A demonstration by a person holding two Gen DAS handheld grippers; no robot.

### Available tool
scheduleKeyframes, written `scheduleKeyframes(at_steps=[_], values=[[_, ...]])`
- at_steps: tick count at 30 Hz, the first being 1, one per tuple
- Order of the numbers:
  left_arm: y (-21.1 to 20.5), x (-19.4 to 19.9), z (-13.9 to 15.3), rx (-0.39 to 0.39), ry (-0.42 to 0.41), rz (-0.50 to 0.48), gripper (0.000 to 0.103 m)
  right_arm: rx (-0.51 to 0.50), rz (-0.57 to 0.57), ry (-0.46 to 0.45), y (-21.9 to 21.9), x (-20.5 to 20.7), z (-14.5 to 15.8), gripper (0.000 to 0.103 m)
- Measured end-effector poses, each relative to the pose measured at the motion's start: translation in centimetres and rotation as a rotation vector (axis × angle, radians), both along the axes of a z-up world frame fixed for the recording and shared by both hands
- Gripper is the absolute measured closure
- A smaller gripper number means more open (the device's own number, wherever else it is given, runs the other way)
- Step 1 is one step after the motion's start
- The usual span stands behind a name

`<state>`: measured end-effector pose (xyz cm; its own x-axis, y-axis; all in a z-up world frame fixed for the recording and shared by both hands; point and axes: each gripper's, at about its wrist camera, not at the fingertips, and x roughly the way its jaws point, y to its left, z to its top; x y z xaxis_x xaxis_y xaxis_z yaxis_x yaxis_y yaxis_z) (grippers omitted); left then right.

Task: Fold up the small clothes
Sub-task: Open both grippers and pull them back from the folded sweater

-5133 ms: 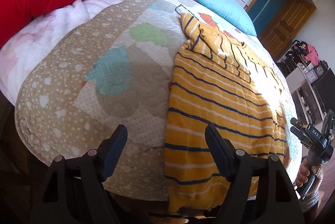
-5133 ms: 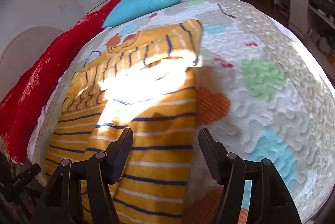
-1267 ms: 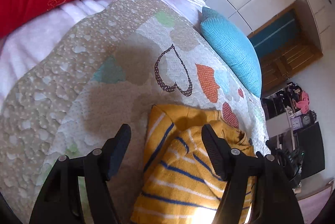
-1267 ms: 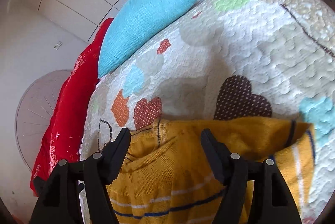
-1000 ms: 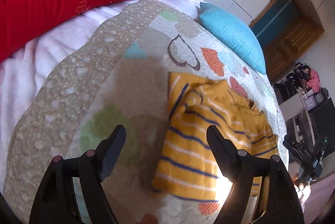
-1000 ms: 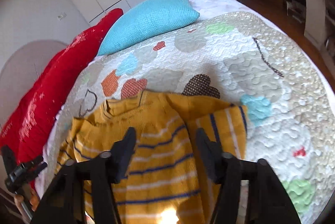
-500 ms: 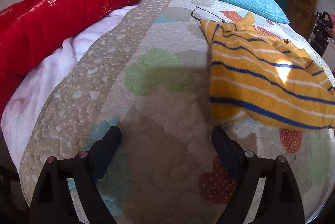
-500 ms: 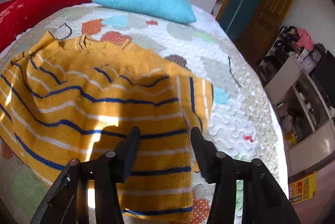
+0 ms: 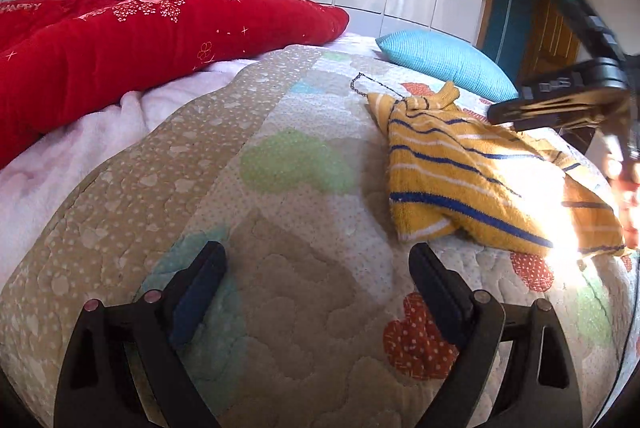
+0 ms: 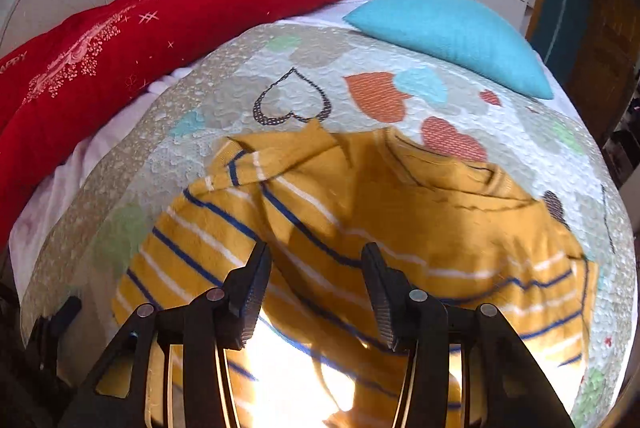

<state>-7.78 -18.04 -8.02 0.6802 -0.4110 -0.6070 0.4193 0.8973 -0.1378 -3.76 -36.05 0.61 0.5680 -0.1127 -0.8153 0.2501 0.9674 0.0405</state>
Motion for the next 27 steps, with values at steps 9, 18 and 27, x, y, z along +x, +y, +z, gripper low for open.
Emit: scheduleKeyframes(at_steps=[9,18,27], values=[[0.0,-0.1,0.1,0.004,0.001,0.001,0.010,-0.184,0.060,0.130,4.8,13.6,-4.6,0.051],[-0.4,0.0,0.1,0.044,0.000,0.021,0.010,-0.081,0.033,-0.022,2.3,5.5,1.5,0.040],[-0.9,-0.3,0.1,0.094,-0.017,0.059,0.010,0.092,-0.246,-0.003,-10.9,-14.7,-0.8,0.040]])
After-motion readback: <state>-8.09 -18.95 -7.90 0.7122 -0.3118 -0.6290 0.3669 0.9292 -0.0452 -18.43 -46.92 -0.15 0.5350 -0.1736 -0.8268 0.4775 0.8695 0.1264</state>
